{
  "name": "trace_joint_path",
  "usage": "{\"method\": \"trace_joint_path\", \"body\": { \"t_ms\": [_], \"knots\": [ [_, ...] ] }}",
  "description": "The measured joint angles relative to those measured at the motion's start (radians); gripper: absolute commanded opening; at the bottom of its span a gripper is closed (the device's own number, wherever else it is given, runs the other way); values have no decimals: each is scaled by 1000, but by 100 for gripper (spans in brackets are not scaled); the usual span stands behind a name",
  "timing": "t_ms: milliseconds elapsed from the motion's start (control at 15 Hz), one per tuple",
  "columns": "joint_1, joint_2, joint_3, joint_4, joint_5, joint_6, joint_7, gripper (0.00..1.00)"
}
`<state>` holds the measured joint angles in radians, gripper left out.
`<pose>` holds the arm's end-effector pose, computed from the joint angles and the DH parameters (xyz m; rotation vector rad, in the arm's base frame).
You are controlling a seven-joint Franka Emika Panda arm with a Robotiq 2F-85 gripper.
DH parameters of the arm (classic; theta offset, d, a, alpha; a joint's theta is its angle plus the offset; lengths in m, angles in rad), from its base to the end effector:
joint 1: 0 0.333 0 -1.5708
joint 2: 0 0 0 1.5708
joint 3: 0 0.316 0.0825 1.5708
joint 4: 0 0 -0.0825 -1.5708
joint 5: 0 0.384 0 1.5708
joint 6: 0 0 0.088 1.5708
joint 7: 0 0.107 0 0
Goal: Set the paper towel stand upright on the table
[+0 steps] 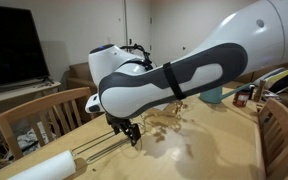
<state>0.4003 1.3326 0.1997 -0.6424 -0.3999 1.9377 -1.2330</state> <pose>0.7162 0.3543 0.1490 1.8152 2.3659 -0.1254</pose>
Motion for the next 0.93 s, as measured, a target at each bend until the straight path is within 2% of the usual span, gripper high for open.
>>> {"method": "trace_joint_path", "body": {
  "t_ms": [67,133,267,933],
  "knots": [
    [0,1,0,1,0,0,0,92],
    [0,1,0,2,0,0,0,98],
    [0,1,0,4,0,-1,0,100],
    [-3,1,0,28,0,-1,0,100]
  ]
}}
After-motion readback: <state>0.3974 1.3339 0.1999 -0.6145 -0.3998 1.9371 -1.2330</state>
